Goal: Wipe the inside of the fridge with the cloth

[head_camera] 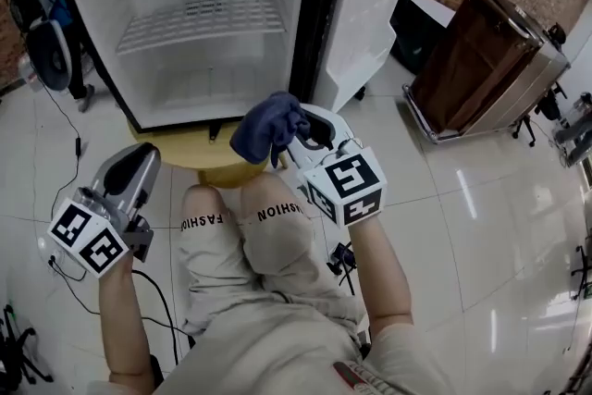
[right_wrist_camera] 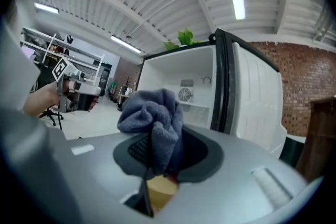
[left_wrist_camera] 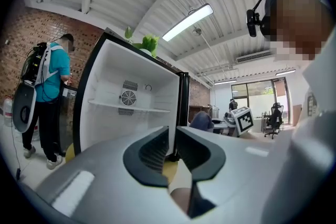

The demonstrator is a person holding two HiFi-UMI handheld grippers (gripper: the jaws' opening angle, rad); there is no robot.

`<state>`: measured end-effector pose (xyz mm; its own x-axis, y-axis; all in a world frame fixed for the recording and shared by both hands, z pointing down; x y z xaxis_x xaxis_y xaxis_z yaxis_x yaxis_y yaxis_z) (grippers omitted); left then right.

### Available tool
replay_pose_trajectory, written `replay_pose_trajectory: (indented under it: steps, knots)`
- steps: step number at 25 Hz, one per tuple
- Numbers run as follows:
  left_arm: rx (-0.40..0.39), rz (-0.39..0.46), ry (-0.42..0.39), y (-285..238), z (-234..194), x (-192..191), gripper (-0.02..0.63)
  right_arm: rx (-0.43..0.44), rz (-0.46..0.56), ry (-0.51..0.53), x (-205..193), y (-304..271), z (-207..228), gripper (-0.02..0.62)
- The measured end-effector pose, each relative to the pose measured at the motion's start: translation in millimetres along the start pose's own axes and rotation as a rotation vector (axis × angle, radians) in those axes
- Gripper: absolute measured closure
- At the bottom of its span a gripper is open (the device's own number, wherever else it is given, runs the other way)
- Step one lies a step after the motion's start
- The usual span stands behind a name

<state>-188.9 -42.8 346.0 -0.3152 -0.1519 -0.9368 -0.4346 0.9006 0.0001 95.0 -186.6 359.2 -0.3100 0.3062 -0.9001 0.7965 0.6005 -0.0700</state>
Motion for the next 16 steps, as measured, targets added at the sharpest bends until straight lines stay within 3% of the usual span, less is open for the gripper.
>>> replay_pose_trajectory:
  steps: [16]
  knots:
    - [0.049, -0.038, -0.049, 0, -10, 0, 0.568, 0.047, -0.026, -0.146, -29, -9, -4, 0.506]
Point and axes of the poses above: the fingertips, and each gripper's own axes: y backward along the fingers, z to its right, x out of its top, the point moved 9 cm from there along y, backward along the fingers, and after that the axes turned 14 degrees about y, right-handed, at the moved point
